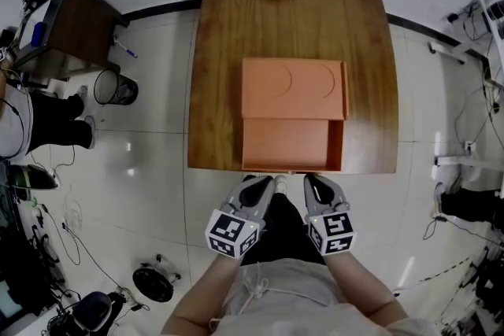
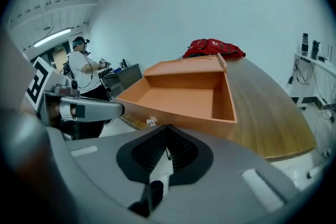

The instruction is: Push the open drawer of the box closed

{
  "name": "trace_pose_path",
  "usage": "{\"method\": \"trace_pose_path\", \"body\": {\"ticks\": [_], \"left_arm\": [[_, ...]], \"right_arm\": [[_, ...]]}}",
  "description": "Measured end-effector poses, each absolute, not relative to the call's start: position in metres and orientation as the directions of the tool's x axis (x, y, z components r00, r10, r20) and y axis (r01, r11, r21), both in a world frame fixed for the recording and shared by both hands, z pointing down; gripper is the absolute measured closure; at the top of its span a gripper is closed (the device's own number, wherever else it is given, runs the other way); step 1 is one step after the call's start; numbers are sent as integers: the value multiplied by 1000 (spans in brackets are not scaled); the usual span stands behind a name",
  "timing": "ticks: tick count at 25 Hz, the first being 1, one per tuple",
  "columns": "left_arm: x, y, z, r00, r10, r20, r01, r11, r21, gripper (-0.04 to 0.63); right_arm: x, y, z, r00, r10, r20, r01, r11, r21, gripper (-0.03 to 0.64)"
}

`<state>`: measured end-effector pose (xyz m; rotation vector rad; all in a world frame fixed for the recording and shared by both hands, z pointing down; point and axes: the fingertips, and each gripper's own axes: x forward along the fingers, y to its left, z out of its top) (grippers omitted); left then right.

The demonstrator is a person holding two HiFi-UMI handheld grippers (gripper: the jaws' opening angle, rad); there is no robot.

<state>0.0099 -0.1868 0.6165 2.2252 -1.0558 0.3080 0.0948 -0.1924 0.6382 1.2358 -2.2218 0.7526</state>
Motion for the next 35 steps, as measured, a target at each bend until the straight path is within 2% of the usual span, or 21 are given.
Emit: {"method": "trace_pose_path", "body": {"ticks": [10, 35], "left_arm": [[6, -202, 637, 613, -614, 497, -786, -413, 460, 589], [2, -307, 629, 632, -626, 458, -765, -407, 499, 589]], "right_arm": [[87, -205, 649, -488, -578, 654, -861, 442, -251, 611], [83, -310, 648, -459, -599, 656, -877, 421, -230, 611]]}}
